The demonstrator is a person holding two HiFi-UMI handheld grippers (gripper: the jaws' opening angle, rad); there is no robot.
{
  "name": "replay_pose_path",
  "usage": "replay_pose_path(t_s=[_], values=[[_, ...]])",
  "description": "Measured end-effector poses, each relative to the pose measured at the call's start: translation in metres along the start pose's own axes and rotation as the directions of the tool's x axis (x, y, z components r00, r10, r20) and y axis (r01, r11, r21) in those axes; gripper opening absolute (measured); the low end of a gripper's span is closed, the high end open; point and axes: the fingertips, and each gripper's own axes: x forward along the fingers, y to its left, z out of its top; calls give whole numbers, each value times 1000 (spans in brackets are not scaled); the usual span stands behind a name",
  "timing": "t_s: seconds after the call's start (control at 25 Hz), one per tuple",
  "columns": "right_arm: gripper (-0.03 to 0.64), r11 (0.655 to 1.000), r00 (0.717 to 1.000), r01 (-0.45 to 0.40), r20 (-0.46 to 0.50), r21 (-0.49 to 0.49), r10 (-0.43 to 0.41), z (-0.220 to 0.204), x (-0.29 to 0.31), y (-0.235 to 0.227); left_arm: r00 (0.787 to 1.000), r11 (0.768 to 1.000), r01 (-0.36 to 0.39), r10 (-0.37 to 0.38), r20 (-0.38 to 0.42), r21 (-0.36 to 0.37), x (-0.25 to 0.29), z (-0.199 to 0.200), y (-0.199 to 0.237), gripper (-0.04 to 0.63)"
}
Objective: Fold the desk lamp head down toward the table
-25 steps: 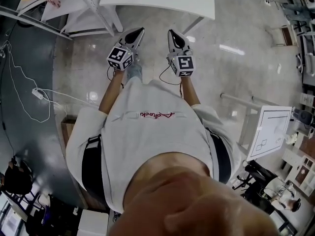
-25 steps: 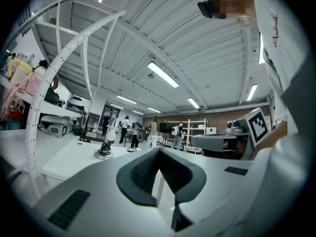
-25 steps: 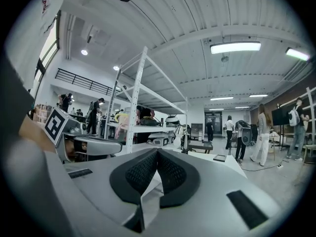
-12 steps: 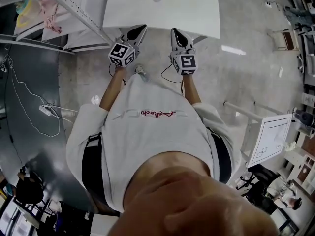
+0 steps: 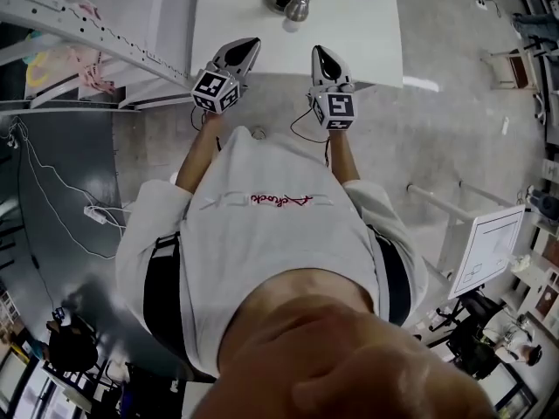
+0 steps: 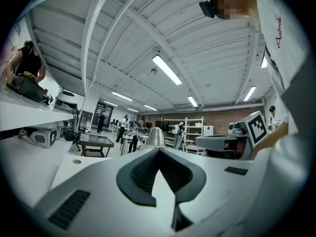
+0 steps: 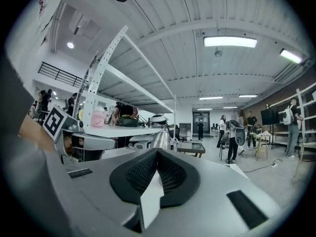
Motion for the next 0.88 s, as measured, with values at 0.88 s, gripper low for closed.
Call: replay_pose_path(t_s=[0.88], values=[[23,996,996,-84,-39,41,85,-19,48,-48,994,995,-96,95,-44,-31,59,-14,41,25]])
